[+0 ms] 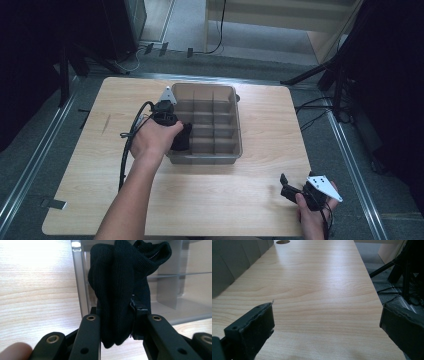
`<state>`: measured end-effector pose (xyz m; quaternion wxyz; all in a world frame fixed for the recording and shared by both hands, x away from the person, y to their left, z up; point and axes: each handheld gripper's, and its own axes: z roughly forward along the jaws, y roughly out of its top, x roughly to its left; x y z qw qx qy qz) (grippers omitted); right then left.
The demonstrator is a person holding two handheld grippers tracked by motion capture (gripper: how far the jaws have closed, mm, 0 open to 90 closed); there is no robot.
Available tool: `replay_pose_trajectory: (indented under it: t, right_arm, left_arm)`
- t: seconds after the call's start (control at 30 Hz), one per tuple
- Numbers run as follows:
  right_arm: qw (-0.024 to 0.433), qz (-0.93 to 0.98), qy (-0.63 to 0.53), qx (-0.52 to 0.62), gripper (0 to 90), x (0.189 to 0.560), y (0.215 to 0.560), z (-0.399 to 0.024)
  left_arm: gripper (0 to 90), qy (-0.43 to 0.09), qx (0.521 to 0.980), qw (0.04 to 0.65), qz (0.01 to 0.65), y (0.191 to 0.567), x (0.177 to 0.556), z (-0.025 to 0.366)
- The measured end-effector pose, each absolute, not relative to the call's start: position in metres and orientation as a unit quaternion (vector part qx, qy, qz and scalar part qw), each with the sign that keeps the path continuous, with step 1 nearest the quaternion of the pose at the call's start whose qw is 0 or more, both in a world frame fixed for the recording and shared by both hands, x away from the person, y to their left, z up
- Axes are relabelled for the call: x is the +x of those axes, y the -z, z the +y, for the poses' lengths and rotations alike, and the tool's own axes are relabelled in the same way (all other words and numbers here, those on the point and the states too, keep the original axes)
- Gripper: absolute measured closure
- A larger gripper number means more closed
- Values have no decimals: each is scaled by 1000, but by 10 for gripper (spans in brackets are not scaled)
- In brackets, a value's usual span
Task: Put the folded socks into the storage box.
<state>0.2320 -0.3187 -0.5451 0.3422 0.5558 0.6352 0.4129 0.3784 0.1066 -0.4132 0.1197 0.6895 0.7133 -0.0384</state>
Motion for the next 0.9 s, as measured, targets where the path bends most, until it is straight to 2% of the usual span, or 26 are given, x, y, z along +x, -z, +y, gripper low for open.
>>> replay_pose_trajectory:
  t: [0.33,0.47,0.6,0.77,0.87,0.9]
  right_arm:
    - [341,636,-413,555,0,232,545,-318]
    - [341,637,-413,555,0,232,545,-318]
    - [341,637,-413,555,0,232,545,-318]
    - [341,637,-413,555,0,232,545,-318]
    - [341,637,-412,555,0,232,545,-318]
    - [341,637,-412,555,0,232,545,-318]
  left_arm:
    - [743,-26,722,70,688,430,377,89]
    - [739,-33,738,41,673,438,377,80]
    - [728,-29,742,39,669,442,376,78]
    - [643,-5,743,38,668,444,377,80]
    - [510,2,741,54,669,439,378,82]
    - [490,2,742,60,668,435,378,83]
